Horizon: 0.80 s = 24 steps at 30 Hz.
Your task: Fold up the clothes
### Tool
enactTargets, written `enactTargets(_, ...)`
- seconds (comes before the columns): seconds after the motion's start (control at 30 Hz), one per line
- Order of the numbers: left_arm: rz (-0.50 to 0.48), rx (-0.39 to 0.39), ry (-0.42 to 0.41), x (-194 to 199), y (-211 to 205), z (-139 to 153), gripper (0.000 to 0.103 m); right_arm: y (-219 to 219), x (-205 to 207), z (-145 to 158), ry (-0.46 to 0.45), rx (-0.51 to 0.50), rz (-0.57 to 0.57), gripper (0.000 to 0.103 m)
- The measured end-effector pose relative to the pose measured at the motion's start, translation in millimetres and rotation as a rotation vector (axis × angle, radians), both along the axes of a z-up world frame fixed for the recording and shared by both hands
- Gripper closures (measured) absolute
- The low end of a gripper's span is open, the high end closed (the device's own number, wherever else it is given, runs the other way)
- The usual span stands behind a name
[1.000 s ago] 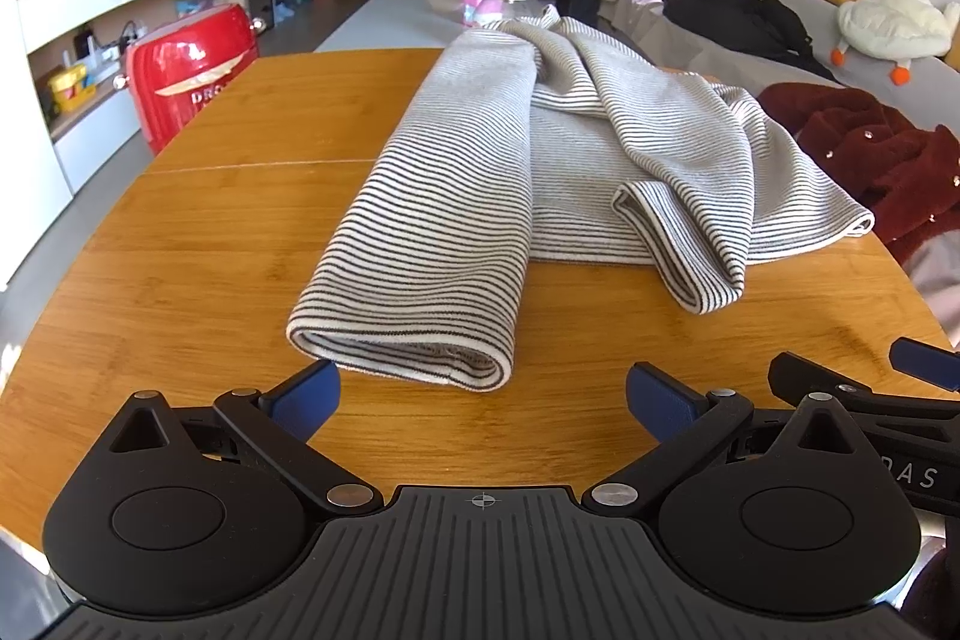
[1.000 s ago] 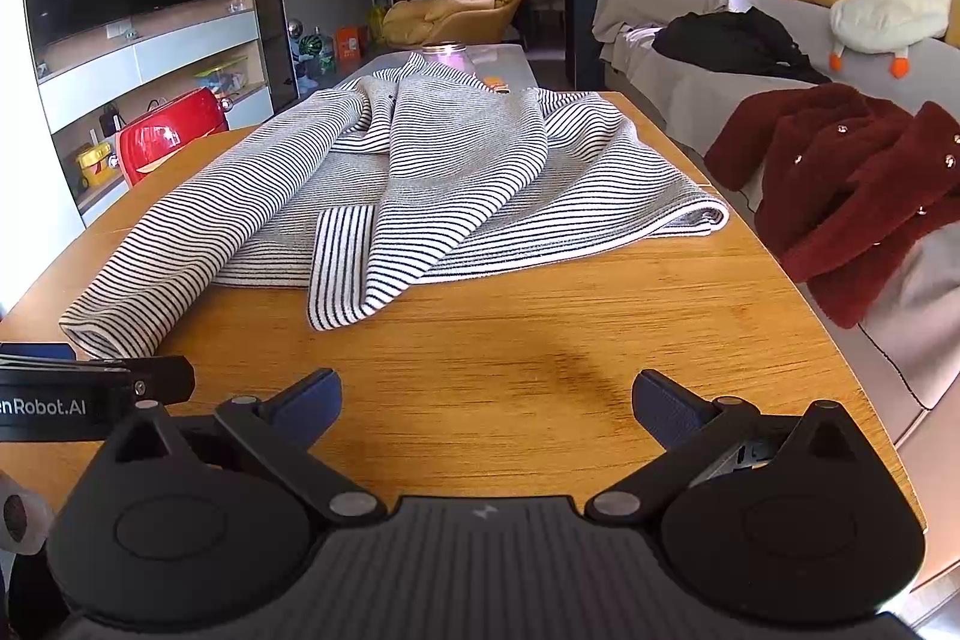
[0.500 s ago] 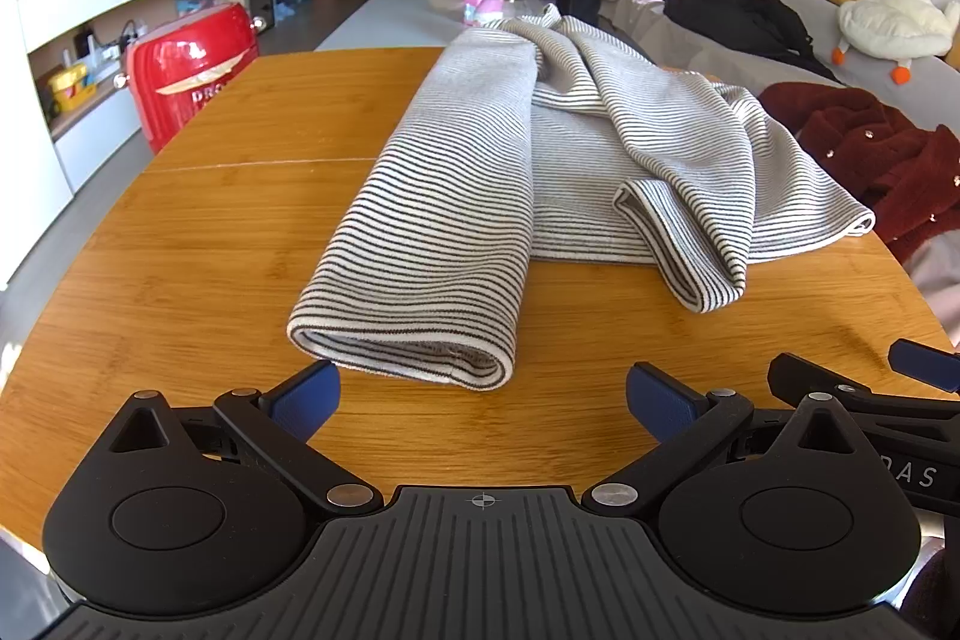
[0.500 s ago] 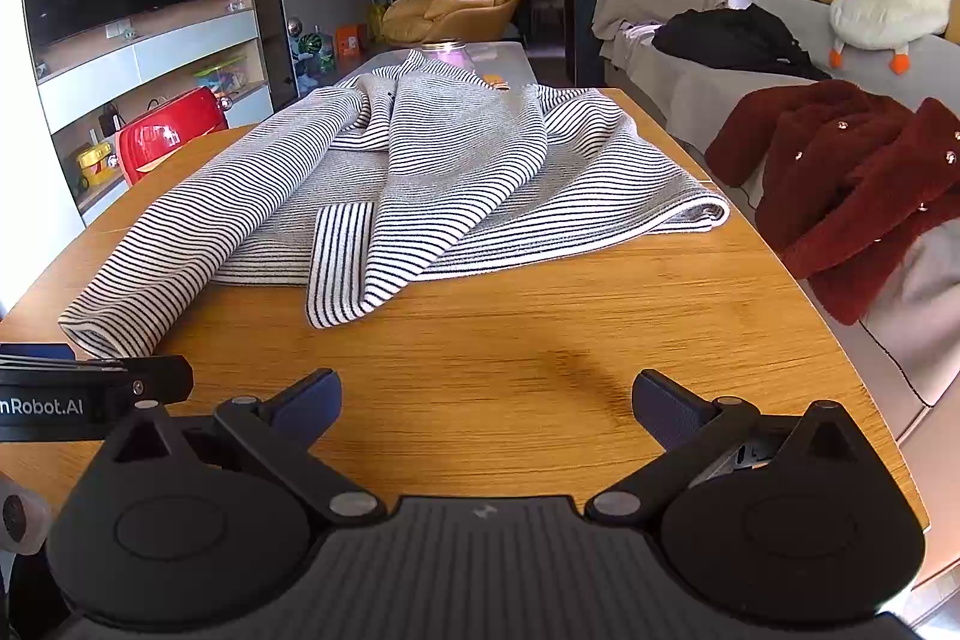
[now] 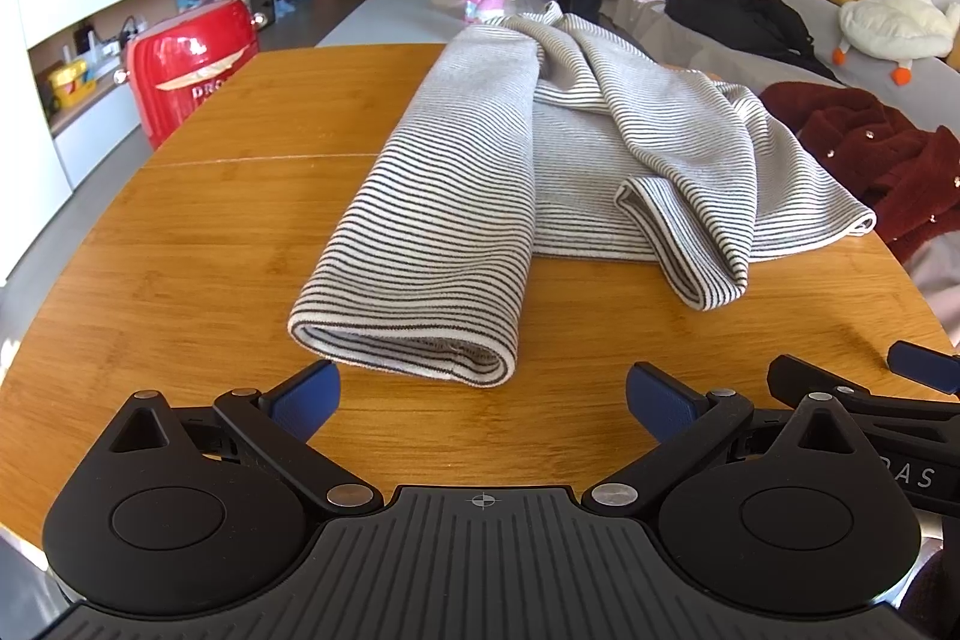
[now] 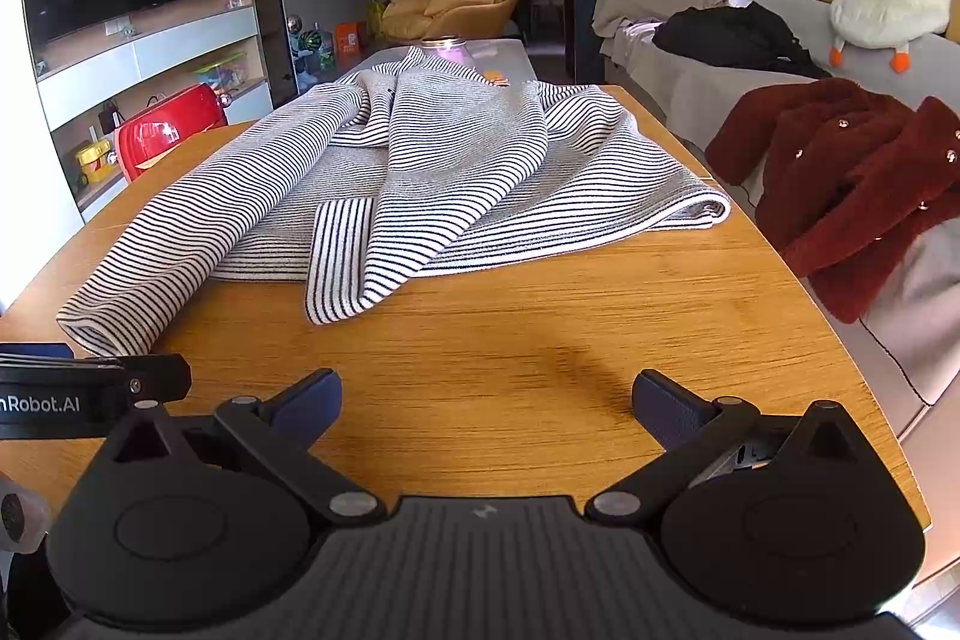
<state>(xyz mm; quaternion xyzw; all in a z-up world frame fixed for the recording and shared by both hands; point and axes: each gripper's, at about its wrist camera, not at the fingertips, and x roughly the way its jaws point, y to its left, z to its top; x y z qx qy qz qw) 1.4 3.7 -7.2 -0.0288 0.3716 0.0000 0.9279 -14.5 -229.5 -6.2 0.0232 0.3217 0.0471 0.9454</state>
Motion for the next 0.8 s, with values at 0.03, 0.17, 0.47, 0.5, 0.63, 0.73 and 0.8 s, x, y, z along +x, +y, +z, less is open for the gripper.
enactTargets(0.03, 0.0, 0.0, 0.0, -0.1, -0.1, -0.1, 0.0, -0.1, -0.1, -0.1, 0.0, 0.0, 0.0, 0.0)
enactTargets(0.17, -0.001, 0.0, 0.0, -0.7, 0.2, -0.5, 0.0, -0.6, -0.2, -0.3, 0.001, 0.001, 0.0, 0.0)
enactTargets(0.47, -0.004, 0.001, 0.0, 0.6, 0.0, 0.1, 0.0, -0.2, 0.1, 0.8, 0.0, -0.002, 0.003, 0.0)
enactTargets(0.5, -0.007, 0.002, 0.0, 0.8, -0.4, 0.5, 0.0, 0.0, 0.5, 1.1, -0.002, -0.005, 0.006, 0.0)
enactTargets(0.63, -0.023, 0.014, -0.01, 4.0, -2.5, 3.5, 0.0, 0.7, 1.4, 2.8, -0.018, -0.019, 0.019, 0.0)
enactTargets(0.73, -0.036, 0.016, -0.015, 9.3, -3.0, 7.9, 0.0, -1.9, 5.4, 5.9, -0.032, -0.015, 0.017, 0.0)
enactTargets(0.8, -0.045, -0.002, -0.015, 16.3, -0.7, 12.9, 0.0, -6.5, 10.5, 8.3, -0.038, 0.004, 0.01, 0.0)
